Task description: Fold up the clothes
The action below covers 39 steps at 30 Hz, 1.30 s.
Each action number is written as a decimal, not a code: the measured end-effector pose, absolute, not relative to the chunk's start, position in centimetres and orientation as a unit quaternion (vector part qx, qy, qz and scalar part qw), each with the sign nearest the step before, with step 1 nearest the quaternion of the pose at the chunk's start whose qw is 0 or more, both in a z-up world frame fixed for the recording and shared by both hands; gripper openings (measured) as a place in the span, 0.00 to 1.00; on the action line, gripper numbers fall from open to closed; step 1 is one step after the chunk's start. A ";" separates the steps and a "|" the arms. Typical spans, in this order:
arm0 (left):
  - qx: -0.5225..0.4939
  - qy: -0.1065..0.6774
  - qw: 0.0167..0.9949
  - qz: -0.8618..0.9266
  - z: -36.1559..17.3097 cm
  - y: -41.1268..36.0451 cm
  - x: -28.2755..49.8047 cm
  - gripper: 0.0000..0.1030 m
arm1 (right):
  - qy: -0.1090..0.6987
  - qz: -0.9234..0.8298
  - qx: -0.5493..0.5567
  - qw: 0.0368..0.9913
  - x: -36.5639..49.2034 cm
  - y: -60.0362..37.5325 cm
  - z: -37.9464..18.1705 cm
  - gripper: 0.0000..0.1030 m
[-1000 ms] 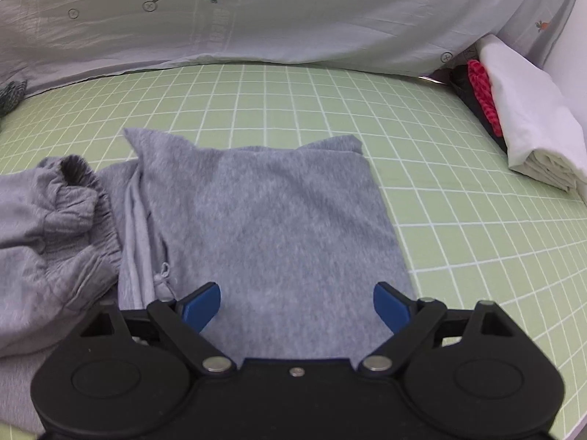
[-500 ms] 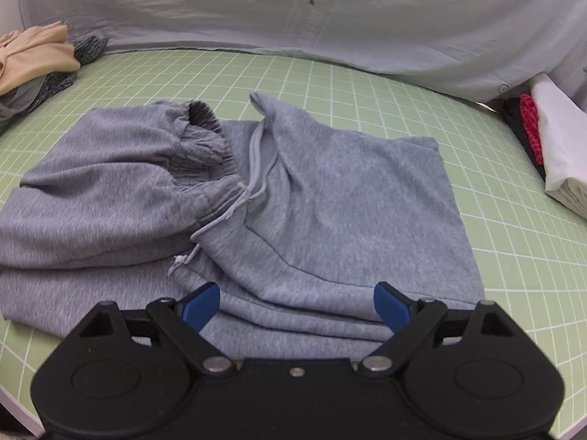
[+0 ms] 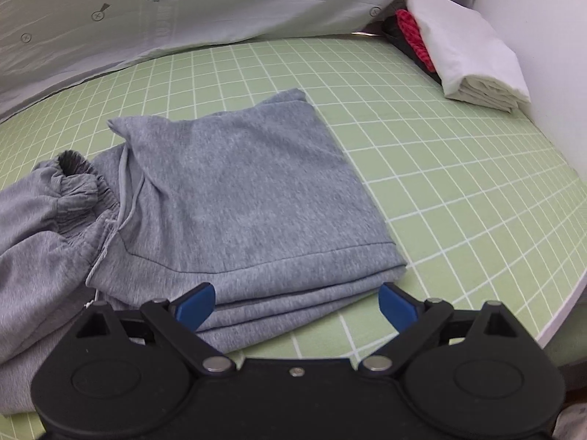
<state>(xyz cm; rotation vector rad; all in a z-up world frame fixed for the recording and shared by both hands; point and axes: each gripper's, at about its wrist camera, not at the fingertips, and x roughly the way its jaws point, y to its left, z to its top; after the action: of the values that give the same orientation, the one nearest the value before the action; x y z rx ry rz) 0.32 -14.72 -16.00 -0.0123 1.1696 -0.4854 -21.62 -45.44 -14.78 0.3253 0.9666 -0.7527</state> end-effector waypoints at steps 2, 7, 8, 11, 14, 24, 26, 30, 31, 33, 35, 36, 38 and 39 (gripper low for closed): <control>-0.005 0.547 0.803 -0.237 -16.3 -15.1 0.5 0.87 | 0.450 -0.359 0.162 0.801 -22.1 -45.4 -14.7 0.94; 0.005 0.539 0.804 -0.253 -16.5 -16.2 0.3 0.76 | 0.462 -0.382 0.156 0.785 -23.6 -45.4 -15.0 0.94; 0.002 0.539 0.804 -0.253 -16.6 -16.4 0.3 0.72 | 0.461 -0.383 0.157 0.785 -23.9 -45.5 -15.0 0.94; -0.011 0.535 0.809 -0.243 -16.4 -16.8 -0.1 0.50 | 0.459 -0.382 0.161 0.786 -24.9 -46.0 -15.0 0.94; -0.020 0.521 0.822 -0.231 -15.7 -17.3 -0.6 0.19 | 0.456 -0.371 0.163 0.792 -25.6 -47.3 -15.1 0.94; -0.064 0.432 0.866 -0.243 -7.5 -24.6 -5.2 0.11 | 0.443 -0.317 0.152 0.825 -27.5 -55.0 -14.9 0.94; -0.063 0.420 0.867 -0.260 -6.6 -27.9 -6.5 0.11 | 0.436 -0.310 0.152 0.831 -28.2 -56.9 -15.0 0.94; -0.057 0.418 0.858 -0.294 -7.1 -35.1 -9.1 0.11 | 0.429 -0.301 0.141 0.840 -30.0 -60.2 -14.9 0.94; -0.056 0.422 0.853 -0.302 -7.6 -36.9 -9.8 0.11 | 0.429 -0.300 0.139 0.840 -30.6 -61.0 -14.9 0.94; -0.056 0.439 0.839 -0.315 -9.4 -40.1 -10.8 0.11 | 0.433 -0.302 0.138 0.838 -31.7 -62.6 -15.2 0.94; -0.062 0.479 0.821 -0.305 -12.2 -42.9 -11.5 0.12 | 0.439 -0.308 0.135 0.833 -32.9 -64.0 -15.6 0.94; -0.067 0.503 0.810 -0.293 -13.7 -44.0 -11.7 0.15 | 0.443 -0.311 0.136 0.830 -33.5 -64.6 -15.8 0.94; -0.077 0.539 0.795 -0.267 -16.3 -45.0 -12.2 0.16 | 0.449 -0.318 0.138 0.824 -34.6 -65.7 -16.2 0.94; -0.082 0.547 0.791 -0.261 -17.0 -45.0 -12.5 0.17 | 0.449 -0.321 0.143 0.822 -35.1 -66.2 -16.2 0.94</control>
<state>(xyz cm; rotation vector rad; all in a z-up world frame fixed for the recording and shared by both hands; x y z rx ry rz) -12.46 -45.02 -16.99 -0.1763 1.1770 -0.5608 -35.09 -66.24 -16.20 0.3048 0.9551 -0.6822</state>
